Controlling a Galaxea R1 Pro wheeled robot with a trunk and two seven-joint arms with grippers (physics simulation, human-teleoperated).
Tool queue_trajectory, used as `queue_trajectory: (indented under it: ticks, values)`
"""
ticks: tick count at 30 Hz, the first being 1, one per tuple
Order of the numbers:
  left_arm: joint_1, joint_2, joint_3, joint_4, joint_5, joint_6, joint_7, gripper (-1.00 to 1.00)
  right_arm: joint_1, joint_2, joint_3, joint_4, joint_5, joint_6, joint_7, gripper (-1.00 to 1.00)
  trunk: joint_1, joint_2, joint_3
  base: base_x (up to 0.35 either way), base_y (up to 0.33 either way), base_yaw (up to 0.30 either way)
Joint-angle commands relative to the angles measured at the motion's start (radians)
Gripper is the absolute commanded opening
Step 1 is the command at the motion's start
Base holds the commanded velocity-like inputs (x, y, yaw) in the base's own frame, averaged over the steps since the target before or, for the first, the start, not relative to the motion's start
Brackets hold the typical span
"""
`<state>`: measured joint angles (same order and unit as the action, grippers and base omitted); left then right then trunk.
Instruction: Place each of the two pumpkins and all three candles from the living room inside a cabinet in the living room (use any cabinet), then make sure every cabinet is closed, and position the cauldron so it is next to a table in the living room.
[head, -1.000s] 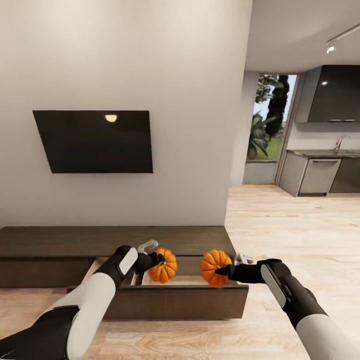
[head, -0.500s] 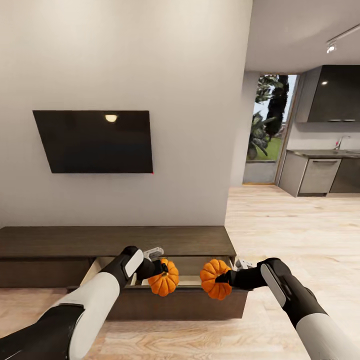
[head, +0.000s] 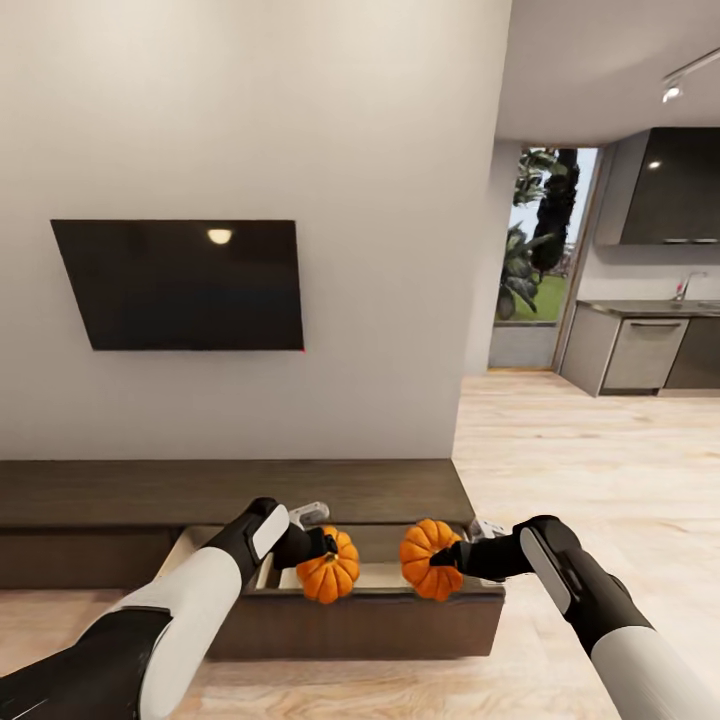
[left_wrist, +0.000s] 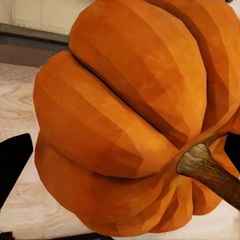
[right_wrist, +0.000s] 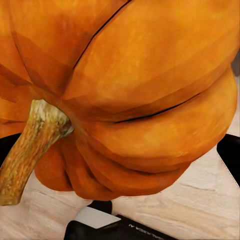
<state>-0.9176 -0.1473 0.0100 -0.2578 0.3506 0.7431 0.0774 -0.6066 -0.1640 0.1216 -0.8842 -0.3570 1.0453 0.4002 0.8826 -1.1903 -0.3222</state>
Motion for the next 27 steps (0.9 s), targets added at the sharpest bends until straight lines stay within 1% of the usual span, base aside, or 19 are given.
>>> queue_trajectory:
  ticks: [1,4,9,16,18,20,22,27]
  values:
    - [0.0,0.0,0.001,0.001,0.012,0.003,0.008,-1.0,-0.001,-0.001,0.003,-0.001,0.005,0.002,0.006,-1.0,0.001,-0.001,-0.001,0.324,0.0,0.0]
    - [0.0,-0.001,0.001,0.027,0.011,-0.009,0.008,-1.0,-0.001,-0.001,0.004,-0.001,0.005,0.002,0.006,-1.0,0.001,-0.001,-0.001,0.329,0.0,0.0]
    - [0.0,0.0,0.002,0.076,0.011,-0.084,0.008,-1.0,-0.001,-0.001,0.007,-0.001,0.007,0.002,0.005,-1.0,0.001,-0.001,-0.001,0.333,0.0,0.0]
    - [0.0,-0.002,0.002,0.107,0.01,-0.11,0.008,-1.0,-0.001,-0.001,0.028,0.002,0.007,0.002,0.006,-1.0,0.001,-0.001,-0.001,0.335,0.0,0.0]
    - [0.0,-0.003,0.002,0.137,0.01,-0.114,0.008,-1.0,-0.001,0.0,0.032,0.003,0.007,0.002,0.006,-1.0,0.001,-0.001,-0.001,0.335,0.0,0.0]
    - [0.0,-0.004,0.002,0.163,0.011,-0.135,0.008,-1.0,-0.001,0.0,0.037,0.003,0.005,0.002,0.007,-1.0,0.001,-0.001,-0.001,0.305,0.0,0.0]
    - [-0.001,-0.006,0.002,0.179,0.011,-0.167,0.007,-1.0,-0.001,0.0,0.039,0.004,0.005,0.002,0.008,-1.0,0.001,-0.001,-0.001,0.161,0.0,0.0]
    - [0.0,-0.007,0.002,0.187,0.012,-0.179,0.007,-1.0,-0.001,0.0,0.038,0.004,0.006,0.002,0.008,-1.0,0.001,-0.001,-0.002,0.048,0.0,0.042]
